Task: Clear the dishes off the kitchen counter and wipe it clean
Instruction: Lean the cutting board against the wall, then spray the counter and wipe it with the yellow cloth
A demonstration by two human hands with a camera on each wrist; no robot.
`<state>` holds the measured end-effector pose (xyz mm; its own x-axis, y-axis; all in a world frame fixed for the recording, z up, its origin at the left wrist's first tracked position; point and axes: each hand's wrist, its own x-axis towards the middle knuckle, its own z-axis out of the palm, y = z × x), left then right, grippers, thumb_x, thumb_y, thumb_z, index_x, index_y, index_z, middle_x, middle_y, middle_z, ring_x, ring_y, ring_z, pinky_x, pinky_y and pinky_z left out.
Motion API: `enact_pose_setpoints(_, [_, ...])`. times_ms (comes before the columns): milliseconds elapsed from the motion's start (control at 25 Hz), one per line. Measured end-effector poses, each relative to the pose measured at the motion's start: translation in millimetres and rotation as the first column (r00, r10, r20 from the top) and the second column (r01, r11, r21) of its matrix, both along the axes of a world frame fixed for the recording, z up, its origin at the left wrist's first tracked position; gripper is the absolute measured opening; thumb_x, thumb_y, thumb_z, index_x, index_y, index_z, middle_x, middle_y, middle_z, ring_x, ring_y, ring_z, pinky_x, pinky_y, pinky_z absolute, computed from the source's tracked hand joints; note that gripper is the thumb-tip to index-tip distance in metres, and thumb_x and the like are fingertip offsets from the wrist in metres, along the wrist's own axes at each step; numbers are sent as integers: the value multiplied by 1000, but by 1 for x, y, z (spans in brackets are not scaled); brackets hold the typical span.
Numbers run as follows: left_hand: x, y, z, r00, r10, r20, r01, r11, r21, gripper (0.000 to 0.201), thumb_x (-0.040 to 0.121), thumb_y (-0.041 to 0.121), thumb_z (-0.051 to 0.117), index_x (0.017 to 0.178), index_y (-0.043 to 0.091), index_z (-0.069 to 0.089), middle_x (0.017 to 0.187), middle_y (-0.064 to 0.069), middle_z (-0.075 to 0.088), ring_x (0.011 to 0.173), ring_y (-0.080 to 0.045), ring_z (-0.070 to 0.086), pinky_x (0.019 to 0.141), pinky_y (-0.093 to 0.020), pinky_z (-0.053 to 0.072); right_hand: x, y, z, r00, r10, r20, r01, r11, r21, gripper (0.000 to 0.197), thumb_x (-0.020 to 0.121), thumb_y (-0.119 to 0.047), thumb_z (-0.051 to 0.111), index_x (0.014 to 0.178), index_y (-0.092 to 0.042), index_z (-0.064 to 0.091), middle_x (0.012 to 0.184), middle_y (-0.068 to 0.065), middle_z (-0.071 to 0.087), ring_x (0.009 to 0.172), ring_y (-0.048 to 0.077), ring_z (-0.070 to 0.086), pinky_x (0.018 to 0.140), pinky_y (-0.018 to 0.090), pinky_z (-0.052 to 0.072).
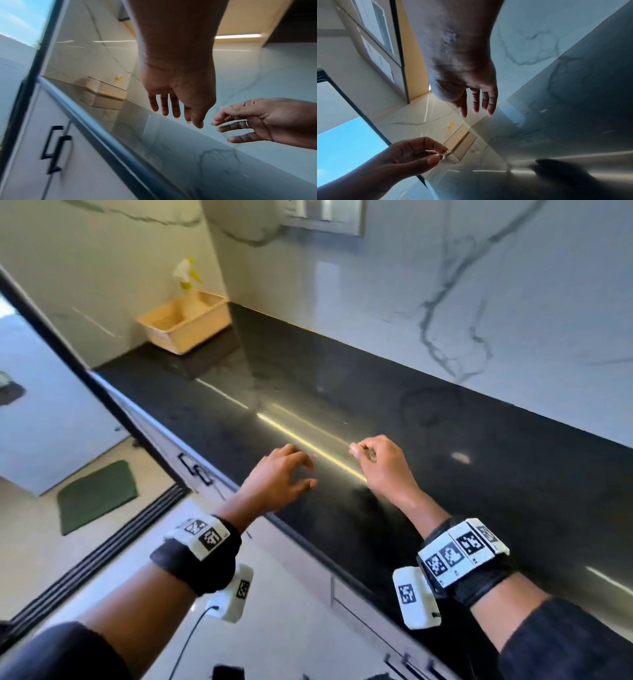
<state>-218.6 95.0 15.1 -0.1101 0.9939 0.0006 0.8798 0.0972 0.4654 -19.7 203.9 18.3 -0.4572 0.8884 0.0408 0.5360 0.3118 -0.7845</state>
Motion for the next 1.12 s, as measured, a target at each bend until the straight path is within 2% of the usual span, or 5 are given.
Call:
enact_pose_setpoints(280, [-201, -32, 13, 979, 202, -1, -202, 979, 41, 22, 85, 45, 70, 101, 31, 64, 110, 11, 56, 105, -14, 57, 91, -37, 52, -224, 6, 38, 990, 89, -109, -85, 996, 40, 24, 80, -30, 77, 67, -13, 68, 67, -4, 64, 64, 12, 57, 53, 15, 38])
enact_pose_setpoints(640, [-474, 82, 20, 961, 263, -87, -264, 964, 3, 29, 86, 49, 66, 109, 32, 62, 111, 12, 58, 105, -10, 59, 90, -36, 51, -486, 149, 33, 962, 89, -260, -101, 994, -32, 28, 78, -32, 79, 64, -13, 64, 56, -5, 61, 55, 12, 56, 64, 39, 54])
enact_pose_setpoints(760, [-551, 131, 32, 969, 195, -151, -194, 981, 20, 36, 88, 51, 62, 118, 30, 59, 121, 8, 56, 111, -16, 56, 92, -38, 49, -560, 187, 43, 972, 82, -220, -88, 996, -19, 21, 81, -29, 77, 70, -15, 66, 66, -2, 65, 64, 13, 61, 68, 40, 57])
enact_pose_setpoints(960, [-629, 213, 15, 965, 72, -253, -69, 997, 20, 60, 89, 69, 39, 132, 30, 53, 139, 2, 49, 132, -22, 42, 108, -40, 29, -649, 237, 53, 988, -63, -140, 67, 997, 25, 18, 82, -25, 77, 93, -18, 64, 93, -3, 63, 78, 6, 57, 64, 15, 41])
enact_pose_setpoints(1120, [-667, 241, -18, 966, -103, -238, 109, 994, 15, 90, 76, 84, -8, 115, 35, 57, 131, 5, 49, 133, -20, 36, 116, -45, 7, -706, 274, 45, 957, -261, -126, 266, 964, 16, 62, 76, -33, 82, 126, -16, 49, 123, 3, 54, 107, 19, 56, 89, 34, 51])
